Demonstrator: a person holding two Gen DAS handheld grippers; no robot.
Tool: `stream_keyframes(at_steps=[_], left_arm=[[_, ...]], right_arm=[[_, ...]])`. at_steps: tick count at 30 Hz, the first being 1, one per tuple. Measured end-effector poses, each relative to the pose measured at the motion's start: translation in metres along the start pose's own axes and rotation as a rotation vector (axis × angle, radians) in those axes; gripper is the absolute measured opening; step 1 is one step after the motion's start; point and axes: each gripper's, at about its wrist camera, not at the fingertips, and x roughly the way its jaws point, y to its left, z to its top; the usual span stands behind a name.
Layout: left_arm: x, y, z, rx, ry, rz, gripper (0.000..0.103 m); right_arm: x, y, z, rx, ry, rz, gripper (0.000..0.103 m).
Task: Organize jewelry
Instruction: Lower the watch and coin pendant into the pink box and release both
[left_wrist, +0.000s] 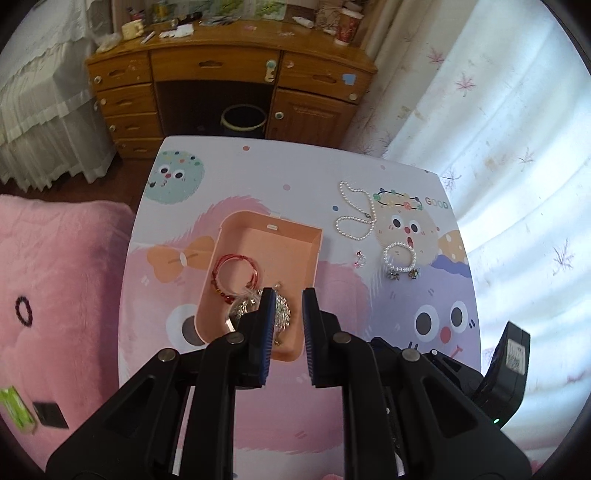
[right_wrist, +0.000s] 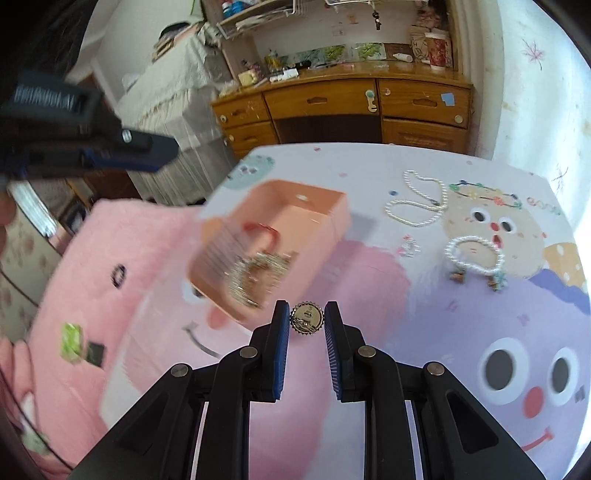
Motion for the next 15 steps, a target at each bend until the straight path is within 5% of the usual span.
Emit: stream_keyframes(at_steps=[11,12,15], left_arm=[[-0.004,0.054,-0.008,0.113,0.066,-0.034,0.012],[-0.003,0.057,-0.008,0.118,0.072,-0.031,0.012],[0.000,0.073,-0.010,0.131,0.106,-0.033,0.013]], right_arm=[[0.020,0.077,0.026,0.102,-0.047,-0.022,0.019],[0.024,0.081,0.027,0.111,-0.043,-0.039,0.022],[0.032,0.094,0.026,0.136,-0.026,-0.088,0.054]])
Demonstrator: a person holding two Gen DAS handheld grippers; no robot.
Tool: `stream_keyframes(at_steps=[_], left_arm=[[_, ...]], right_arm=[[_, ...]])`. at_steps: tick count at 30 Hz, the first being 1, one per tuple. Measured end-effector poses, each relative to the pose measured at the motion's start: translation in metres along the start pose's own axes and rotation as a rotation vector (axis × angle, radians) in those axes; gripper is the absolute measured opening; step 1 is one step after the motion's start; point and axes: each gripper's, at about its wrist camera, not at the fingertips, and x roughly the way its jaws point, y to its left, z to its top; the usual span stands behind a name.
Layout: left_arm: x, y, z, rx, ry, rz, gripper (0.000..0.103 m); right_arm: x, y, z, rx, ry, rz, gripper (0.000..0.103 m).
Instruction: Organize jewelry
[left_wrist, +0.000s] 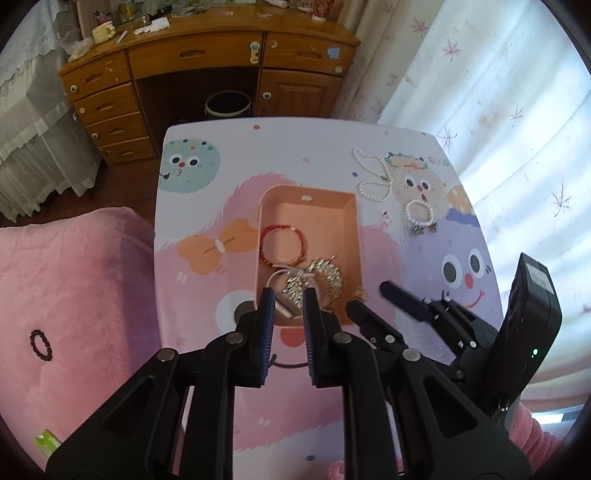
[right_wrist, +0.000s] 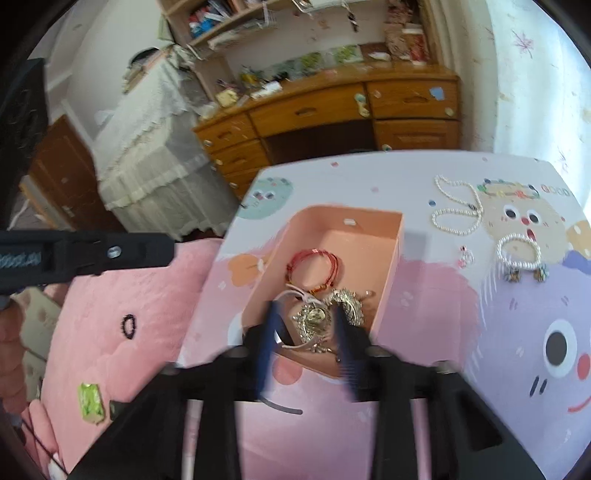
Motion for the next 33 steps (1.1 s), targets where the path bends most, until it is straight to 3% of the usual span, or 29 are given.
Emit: stream_keyframes(at_steps=[4,8,12,17,23,28,30,33], left_arm=[[0.000,0.014,-0.004,0.027,0.020,0.002,0.015],[0.000,0.017,-0.004,0.037,0.025,-0.015,0.030],[0.001,0.011,-0.004,0.054,0.037,-0.034,0.034],[0.006,-0.009,-0.002,0.088,0.054,-0.054,0.049],[0.019,-0.044,-0.005,0.118,0.074,-0.068,0.057],[0.038,-0.080,-0.010,0.089,0.117,-0.049,0.059],[0.045,-0.096,-0.011,0.075,0.134,-0.052,0.068],[0.058,-0.117,-0.011,0.057,0.142,-0.047,0.071]], right_arm=[[-0.005,0.007,-0.007,0.062,-0.020,-0.002,0.054],[-0.007,-0.003,-0.013,0.127,-0.008,-0.035,0.056],[-0.009,-0.024,-0.018,0.197,0.034,-0.060,0.062],[-0.017,-0.059,-0.035,0.327,0.097,-0.080,0.065],[-0.034,-0.114,-0.060,0.454,0.135,-0.095,0.073],[-0.048,-0.156,-0.065,0.474,0.162,-0.130,0.074],[-0.053,-0.175,-0.063,0.462,0.184,-0.147,0.074],[-0.058,-0.201,-0.056,0.418,0.200,-0.167,0.075]])
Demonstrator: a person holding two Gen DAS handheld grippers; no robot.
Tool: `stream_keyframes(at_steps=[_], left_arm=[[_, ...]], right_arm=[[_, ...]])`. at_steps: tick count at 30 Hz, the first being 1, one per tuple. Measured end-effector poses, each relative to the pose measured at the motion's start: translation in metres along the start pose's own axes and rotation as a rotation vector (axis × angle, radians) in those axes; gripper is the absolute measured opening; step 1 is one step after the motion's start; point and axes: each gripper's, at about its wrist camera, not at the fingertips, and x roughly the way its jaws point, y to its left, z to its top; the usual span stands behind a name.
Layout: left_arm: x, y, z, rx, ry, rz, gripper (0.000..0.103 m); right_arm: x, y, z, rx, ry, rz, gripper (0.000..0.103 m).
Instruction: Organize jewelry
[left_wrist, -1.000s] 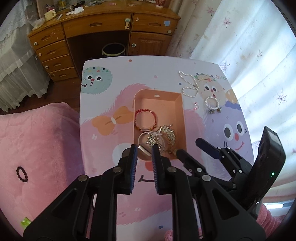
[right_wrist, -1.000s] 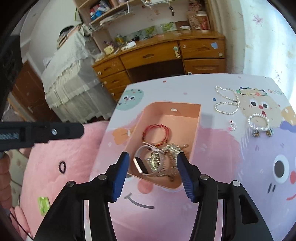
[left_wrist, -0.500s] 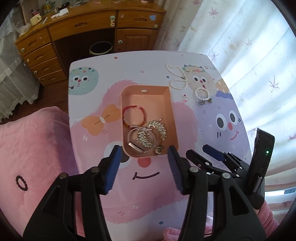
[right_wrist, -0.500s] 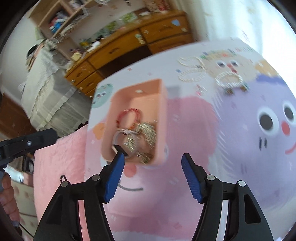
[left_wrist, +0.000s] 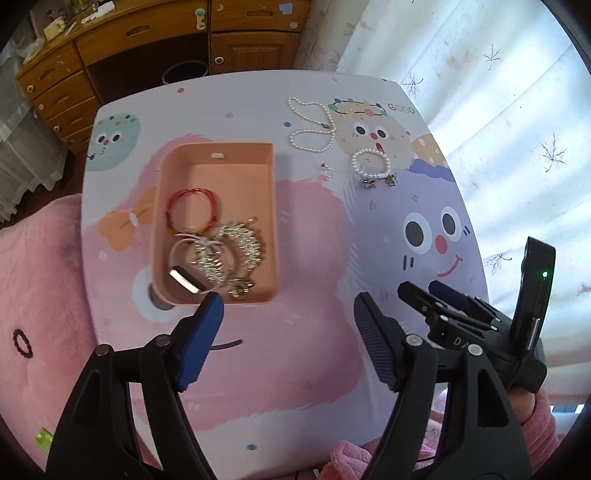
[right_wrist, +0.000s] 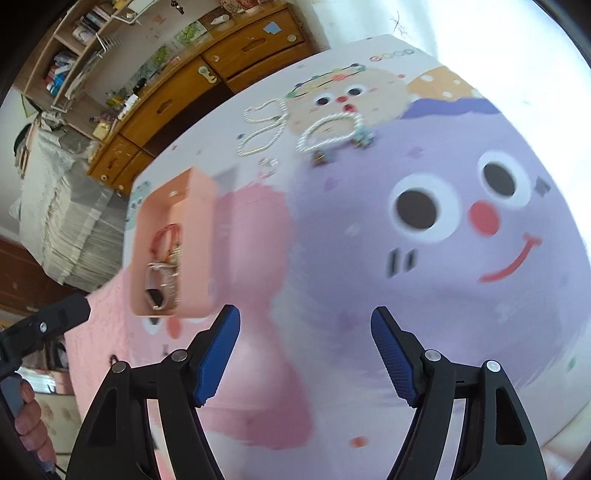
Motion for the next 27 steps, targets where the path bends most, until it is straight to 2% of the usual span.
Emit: stream_keyframes(at_steps=[4,8,12,17,23,27], left_arm=[[0.028,-0.029,0.010,-0.047,0.008,0.003,0.071],[0.056,-0.052,0.025,-0.098,-0.013,-0.013,0.071],[0.078,-0.072,0.048,-0.110,-0.043,-0.049,0.071],[0.109,-0.089,0.078,-0.105,-0.058,-0.074,0.071],[0.147,-0.097,0.098,-0.094,-0.054,-0.067,0.071],[0.166,-0.101,0.107,-0.084,-0.060,-0.075,0.066]], right_arm=[[-0.002,-0.020,0.028,-0.104,-0.006,-0.027,0.075],[0.001,-0.030,0.059,-0.284,-0.044,-0.074,0.075],[0.012,-0.031,0.083,-0.476,-0.107,-0.124,0.075],[0.036,-0.031,0.100,-0.651,-0.191,-0.118,0.074],[0.071,-0.035,0.109,-0.760,-0.226,-0.098,0.060],[0.089,-0.036,0.110,-0.768,-0.246,-0.089,0.048]])
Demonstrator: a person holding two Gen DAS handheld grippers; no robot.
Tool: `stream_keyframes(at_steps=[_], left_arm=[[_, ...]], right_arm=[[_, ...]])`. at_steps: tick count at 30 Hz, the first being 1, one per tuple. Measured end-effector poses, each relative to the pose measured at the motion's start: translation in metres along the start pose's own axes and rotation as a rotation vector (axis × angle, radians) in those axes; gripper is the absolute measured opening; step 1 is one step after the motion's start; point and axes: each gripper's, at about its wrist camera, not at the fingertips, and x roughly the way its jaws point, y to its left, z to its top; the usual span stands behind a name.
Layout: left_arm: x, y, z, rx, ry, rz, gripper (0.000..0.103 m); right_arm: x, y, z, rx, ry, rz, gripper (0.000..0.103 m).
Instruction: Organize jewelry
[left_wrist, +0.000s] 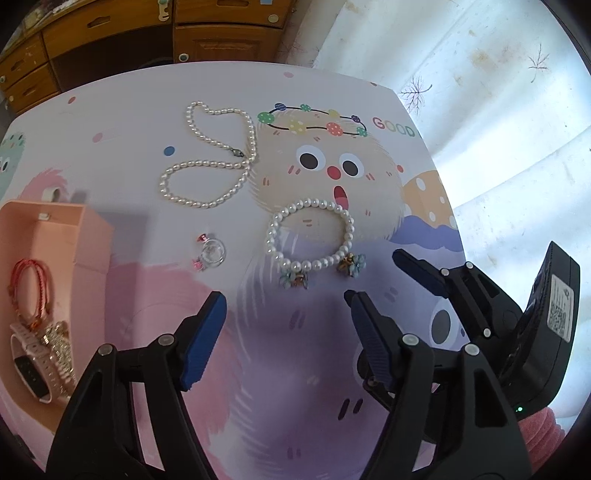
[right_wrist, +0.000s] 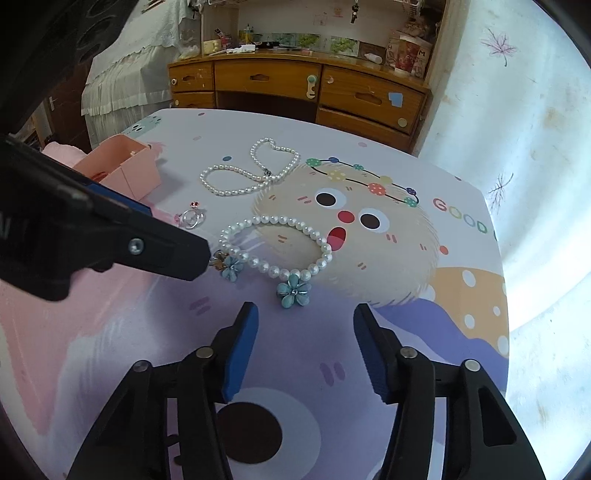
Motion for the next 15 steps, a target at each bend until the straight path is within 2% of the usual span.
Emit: stream_keyframes(at_steps=[2,5,8,13,15], left_arm=[[0.006,-0.002,0.003,0.005,-0.009,-0.027,0.064],[0.015,-0.006,0.008,0.006,-0.012,-0.036,0.054],[0.023,-0.009,0.012,0.005,0.002,-0.025,0.042],[0.032,-0.012,0.013,0.005,0.020,-0.002,0.031],[0.037,-0.014,0.014,0.011,0.033,0.018,0.023]], right_arm=[[0.006,-0.003,0.000,0.013,-0.009,0.025,0.044],[0.012,-0.007,0.000,0.014,-0.023,0.059,0.040],[0.020,-0.007,0.002,0.002,-0.014,0.080,0.035],[0.027,-0.004,0.005,-0.017,-0.021,0.095,0.030],[0.030,-0.003,0.006,-0.023,-0.027,0.099,0.028]])
